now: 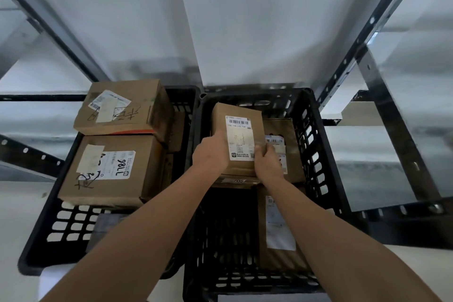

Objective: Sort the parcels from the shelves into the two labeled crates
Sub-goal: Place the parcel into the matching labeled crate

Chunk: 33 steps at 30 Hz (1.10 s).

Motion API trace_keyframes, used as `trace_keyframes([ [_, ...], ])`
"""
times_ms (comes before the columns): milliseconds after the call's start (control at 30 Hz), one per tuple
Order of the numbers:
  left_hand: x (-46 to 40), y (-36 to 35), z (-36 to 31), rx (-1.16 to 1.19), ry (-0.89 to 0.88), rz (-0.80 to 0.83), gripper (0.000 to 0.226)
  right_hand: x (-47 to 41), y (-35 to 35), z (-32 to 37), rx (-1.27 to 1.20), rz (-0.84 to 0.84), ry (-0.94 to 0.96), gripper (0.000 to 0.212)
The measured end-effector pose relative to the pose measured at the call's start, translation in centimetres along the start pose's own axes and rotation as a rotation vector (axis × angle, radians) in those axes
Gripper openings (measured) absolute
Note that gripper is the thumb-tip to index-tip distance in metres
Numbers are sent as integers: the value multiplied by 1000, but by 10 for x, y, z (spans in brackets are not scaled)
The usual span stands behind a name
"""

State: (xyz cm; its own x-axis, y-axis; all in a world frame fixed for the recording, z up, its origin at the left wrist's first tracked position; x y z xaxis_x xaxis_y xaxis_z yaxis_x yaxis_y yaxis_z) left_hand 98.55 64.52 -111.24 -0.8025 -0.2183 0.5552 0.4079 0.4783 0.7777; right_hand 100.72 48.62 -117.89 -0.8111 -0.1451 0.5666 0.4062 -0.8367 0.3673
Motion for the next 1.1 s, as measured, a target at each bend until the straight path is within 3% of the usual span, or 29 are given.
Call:
trace_keyframes([
  [267, -16, -30, 2, -249, -66, 111, 84, -4, -8, 2, 68, -83, 38, 51],
  [400, -25, -42, 11, -673, -143, 177, 140, 1, -4, 5, 73, -149, 94, 52],
  [433, -27, -44, 15, -796, -135, 164, 145, 2, -4, 7, 80, -160, 129, 52],
  [500, -27, -48, 23, -892, -84, 133, 129, 4, -10, 13, 195, -132, 248, 48],
  [600, -28, -53, 21, -946, -41, 68, 88, 3, -35, 11, 474, 88, 371, 56],
  [700, -29, -60, 12, -1003, -7, 32, 91, -5, -42, 0, 683, 336, 306, 99],
  [800, -30, -62, 11, -943, 30, 40, 95, -12, -42, 1, 1101, 341, 361, 136],
  [967, -33, -67, 14, -977, 12, 39, 91, -25, -52, 4, 1254, 205, 425, 110],
  [1100, -43, -73, 15, -958, 12, 35, 95, -37, -56, -3, 1292, 178, 386, 114],
])
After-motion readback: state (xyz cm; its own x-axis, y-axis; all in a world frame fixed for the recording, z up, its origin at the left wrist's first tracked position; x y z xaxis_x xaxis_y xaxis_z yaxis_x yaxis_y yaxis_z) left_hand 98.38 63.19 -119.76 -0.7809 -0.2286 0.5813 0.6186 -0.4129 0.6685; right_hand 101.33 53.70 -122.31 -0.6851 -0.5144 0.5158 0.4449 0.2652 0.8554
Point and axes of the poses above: each hand's wrist, its own x-axis away from the middle knuckle, its own y-axis out of the back of the hand, z = x × y, the point moved 8 cm from there along -x, towards the middle knuckle, and after that the axes turned 10 degrees about z, right-handed, at the moved point
